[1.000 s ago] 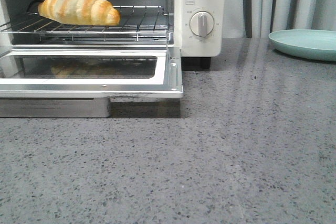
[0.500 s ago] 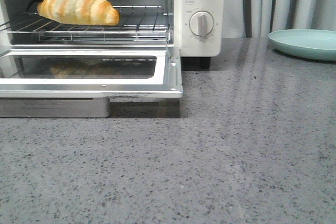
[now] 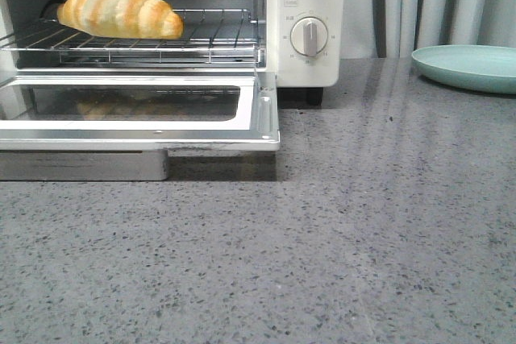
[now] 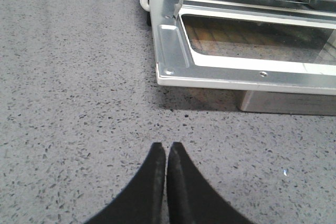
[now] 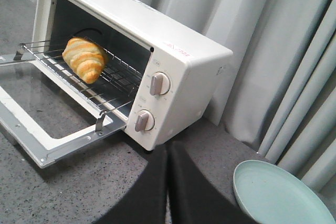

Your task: Put bread in oven

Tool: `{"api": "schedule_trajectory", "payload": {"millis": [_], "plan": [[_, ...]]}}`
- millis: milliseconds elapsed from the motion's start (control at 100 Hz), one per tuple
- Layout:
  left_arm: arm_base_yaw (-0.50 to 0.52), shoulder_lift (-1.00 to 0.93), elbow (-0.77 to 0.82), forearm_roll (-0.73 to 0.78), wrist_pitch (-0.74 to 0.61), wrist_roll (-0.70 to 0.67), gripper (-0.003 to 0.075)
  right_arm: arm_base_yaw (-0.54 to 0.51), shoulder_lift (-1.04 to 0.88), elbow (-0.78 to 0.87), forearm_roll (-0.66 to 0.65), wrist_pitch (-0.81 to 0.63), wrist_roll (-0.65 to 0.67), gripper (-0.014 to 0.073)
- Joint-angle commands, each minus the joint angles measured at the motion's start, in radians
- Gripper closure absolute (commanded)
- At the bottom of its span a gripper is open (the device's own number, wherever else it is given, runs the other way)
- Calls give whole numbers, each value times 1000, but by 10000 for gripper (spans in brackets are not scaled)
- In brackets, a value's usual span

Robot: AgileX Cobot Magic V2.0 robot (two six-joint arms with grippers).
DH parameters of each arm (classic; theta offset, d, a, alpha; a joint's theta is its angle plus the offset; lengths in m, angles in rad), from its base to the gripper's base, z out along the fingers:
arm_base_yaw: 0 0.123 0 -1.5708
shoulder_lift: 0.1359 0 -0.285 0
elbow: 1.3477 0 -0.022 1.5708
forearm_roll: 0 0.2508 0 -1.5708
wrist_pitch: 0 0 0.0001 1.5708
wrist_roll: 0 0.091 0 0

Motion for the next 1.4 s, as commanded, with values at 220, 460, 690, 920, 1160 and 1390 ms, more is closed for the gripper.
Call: {"api": "schedule_trajectory", "payload": {"millis": [220, 460, 690, 920, 1160, 1390], "plan": [[2, -27, 22, -13, -38, -9, 741, -127, -4, 23, -62, 118, -2, 642], [2, -27, 22, -13, -38, -9, 742, -463, -4, 146, 178, -48, -25, 642], [2, -27, 22, -13, -38, -9, 742, -732, -26, 362, 352, -228, -25, 642], [2, -27, 22, -13, -38, -9, 741, -816, -155, 502, 392, -252, -25, 642], [2, -27, 22, -13, -38, -9, 741, -845, -256, 630, 457, -310, -25, 642], [2, -27, 22, -13, -38, -9, 741, -861, -285, 685, 461, -343, -25, 642]]}}
